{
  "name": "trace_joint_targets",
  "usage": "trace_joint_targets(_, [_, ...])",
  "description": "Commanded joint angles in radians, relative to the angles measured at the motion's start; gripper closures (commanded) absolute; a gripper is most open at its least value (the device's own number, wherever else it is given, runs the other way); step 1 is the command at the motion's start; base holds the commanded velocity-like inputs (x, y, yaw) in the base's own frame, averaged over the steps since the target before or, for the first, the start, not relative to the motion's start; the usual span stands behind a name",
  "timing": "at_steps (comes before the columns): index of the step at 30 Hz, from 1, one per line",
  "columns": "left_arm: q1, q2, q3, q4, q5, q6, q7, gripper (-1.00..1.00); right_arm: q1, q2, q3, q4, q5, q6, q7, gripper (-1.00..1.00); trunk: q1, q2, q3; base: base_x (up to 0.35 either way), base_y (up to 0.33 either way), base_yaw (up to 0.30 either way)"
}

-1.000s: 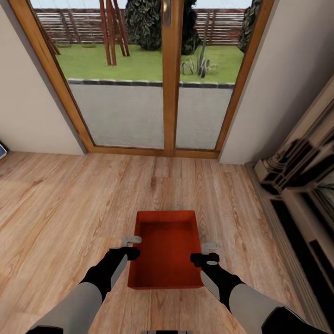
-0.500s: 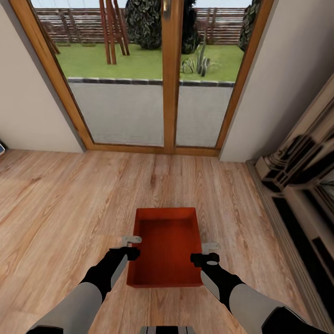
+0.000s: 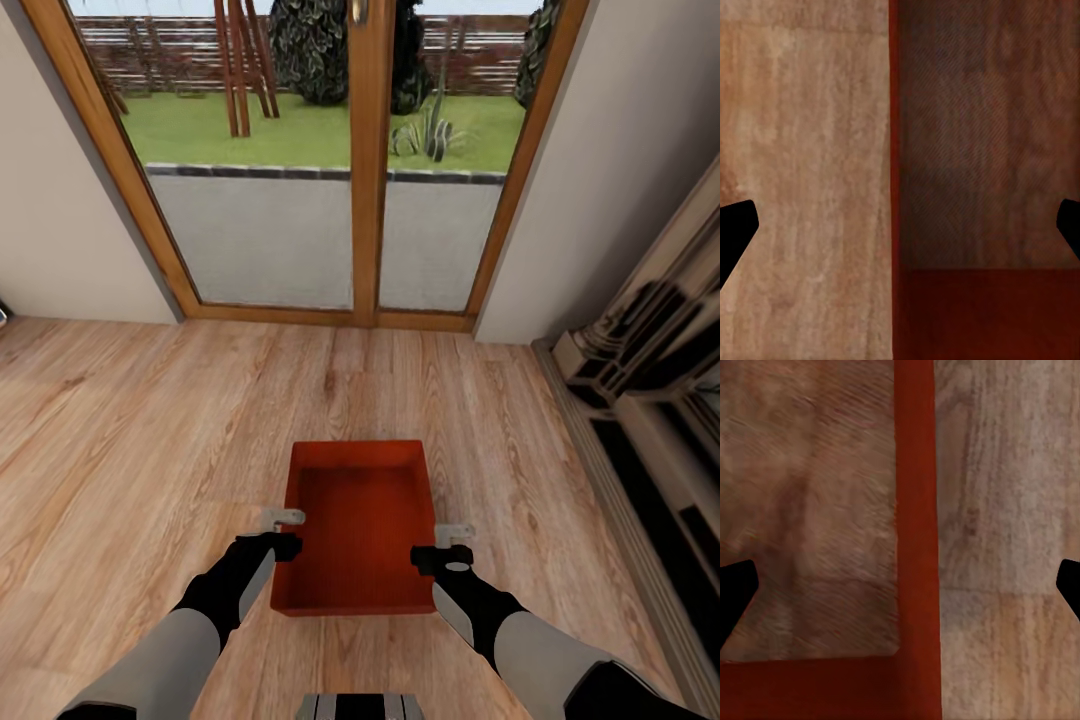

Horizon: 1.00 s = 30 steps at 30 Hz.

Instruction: Move the two storage containers from the living room to the garage. In the garage, place one container on the floor and stack the other container on top of it (either order is fine).

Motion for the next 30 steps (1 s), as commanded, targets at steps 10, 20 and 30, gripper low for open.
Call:
trace_joint_targets(10, [0.0,0.001,-0.006,-0.002,0.006,0.005,0.007,-1.0,0.0,-0.001,0.008,-0.001,-0.007,0.004,-0.007,-1.0,0.038,-0.071,-0.032,0.0,0.0,0.0])
trace_joint_targets(20, [0.0,-0.001,-0.005,0.006,0.006,0.004,0.008,-1.0,-0.022,0.0,0.008,-0.001,-0.007,0.031,-0.005,-1.0,0.057,-0.106,-0.048,0.0,0.0,0.0])
trace_joint_targets(30, [0.0,-0.002,-0.004,0.012,0.006,0.004,0.007,-1.0,-0.059,-0.005,0.008,-0.001,-0.007,0.106,-0.005,-1.0,0.057,-0.106,-0.048,0.0,0.0,0.0])
